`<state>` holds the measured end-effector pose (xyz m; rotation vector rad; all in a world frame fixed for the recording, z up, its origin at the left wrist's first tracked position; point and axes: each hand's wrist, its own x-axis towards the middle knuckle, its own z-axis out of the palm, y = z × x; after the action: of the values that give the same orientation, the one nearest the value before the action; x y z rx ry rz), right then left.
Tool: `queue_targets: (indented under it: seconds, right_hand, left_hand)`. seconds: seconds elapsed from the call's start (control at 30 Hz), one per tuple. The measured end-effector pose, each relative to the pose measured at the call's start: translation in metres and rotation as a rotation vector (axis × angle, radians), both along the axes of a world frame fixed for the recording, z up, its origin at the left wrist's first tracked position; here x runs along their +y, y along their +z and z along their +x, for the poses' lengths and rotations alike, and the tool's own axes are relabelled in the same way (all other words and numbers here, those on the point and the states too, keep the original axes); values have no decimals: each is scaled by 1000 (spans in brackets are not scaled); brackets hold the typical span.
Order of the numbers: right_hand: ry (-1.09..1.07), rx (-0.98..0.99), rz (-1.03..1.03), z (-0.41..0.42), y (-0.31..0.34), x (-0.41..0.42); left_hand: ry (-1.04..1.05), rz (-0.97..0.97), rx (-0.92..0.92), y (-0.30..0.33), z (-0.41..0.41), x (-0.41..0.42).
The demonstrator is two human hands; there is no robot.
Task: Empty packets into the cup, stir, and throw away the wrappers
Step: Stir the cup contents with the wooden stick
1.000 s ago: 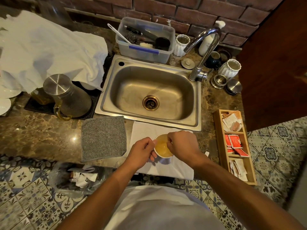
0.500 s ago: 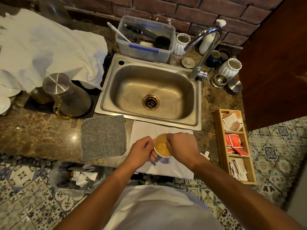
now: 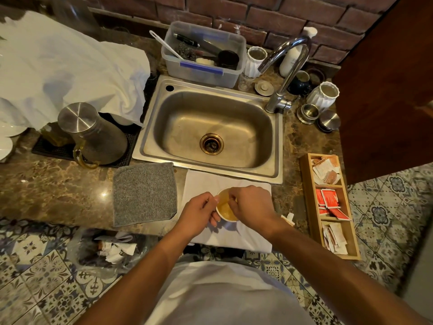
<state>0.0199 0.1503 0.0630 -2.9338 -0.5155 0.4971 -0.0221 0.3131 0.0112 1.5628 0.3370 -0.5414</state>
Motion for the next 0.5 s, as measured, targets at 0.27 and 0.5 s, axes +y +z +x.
queue_targets:
  seconds: [0.27,0.5]
  right_hand:
    - [51,30,-111,-10,7,-12]
    - [-8,50,-17,-10,-1,-7]
  left_hand:
    - [2,3,-6,-1,0,1]
    - [-9,18,-14,-2,1,1]
